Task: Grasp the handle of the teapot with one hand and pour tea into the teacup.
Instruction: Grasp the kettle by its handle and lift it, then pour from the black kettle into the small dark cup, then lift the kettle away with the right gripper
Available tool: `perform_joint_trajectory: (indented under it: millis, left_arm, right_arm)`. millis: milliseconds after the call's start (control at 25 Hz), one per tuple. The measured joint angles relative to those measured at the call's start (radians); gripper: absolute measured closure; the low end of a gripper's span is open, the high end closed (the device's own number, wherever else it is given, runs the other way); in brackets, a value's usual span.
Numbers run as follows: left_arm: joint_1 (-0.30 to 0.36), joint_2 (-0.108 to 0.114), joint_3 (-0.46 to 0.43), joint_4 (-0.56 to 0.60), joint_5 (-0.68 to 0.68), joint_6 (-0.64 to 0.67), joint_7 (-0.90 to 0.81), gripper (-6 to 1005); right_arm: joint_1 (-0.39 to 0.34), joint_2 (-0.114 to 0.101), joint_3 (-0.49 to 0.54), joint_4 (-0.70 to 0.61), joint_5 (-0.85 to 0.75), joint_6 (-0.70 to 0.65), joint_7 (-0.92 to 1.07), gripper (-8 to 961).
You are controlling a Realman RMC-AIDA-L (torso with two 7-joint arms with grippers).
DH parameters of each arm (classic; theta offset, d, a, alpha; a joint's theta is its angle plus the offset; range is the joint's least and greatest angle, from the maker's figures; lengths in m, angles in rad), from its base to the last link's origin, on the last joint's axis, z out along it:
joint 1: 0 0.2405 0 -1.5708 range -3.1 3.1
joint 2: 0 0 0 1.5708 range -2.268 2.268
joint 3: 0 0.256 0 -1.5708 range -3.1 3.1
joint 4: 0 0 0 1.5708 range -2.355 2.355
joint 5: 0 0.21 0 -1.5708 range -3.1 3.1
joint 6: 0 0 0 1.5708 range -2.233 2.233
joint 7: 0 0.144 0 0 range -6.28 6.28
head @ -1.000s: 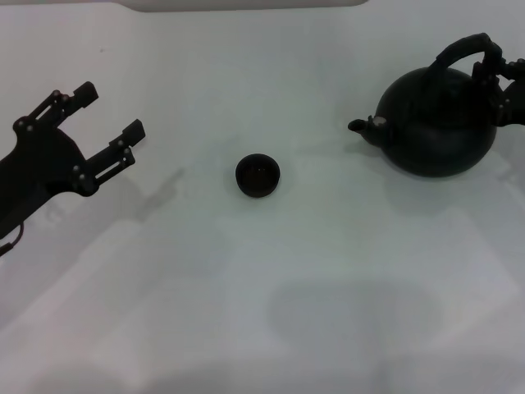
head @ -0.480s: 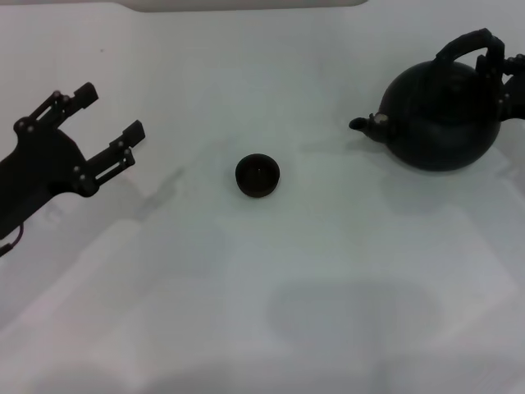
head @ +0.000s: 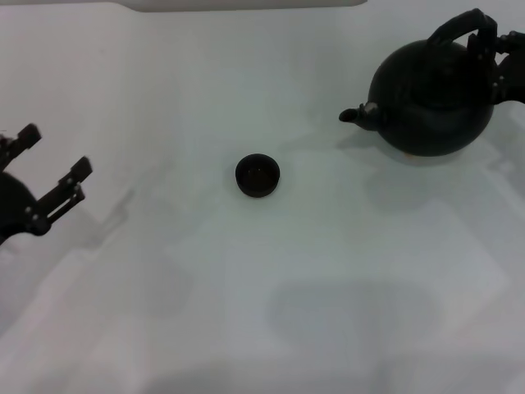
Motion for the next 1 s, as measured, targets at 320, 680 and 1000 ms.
perform_joint_trajectory:
  millis: [320, 680, 1000]
  left_arm:
    - [0.015, -0.002, -0.004, -0.067, -0.041, 0.016, 0.053, 199]
    - [0.005, -0.002, 0.003, -0.077, -0.042, 0.035, 0.064, 198]
    - [0.002, -0.002, 0.004, -0.078, -0.05, 0.04, 0.065, 199]
  right_arm:
    - [-0.02, 0.0, -0.059, -0.059, -0.005, -0.04, -0.006, 847]
    - [-0.022, 0.005, -0.114, -0.096, 0.007, -0.028, -0.006, 847]
    - [-0.021, 0.009, -0.257, -0.164, 0.063, 0.041, -0.007, 847]
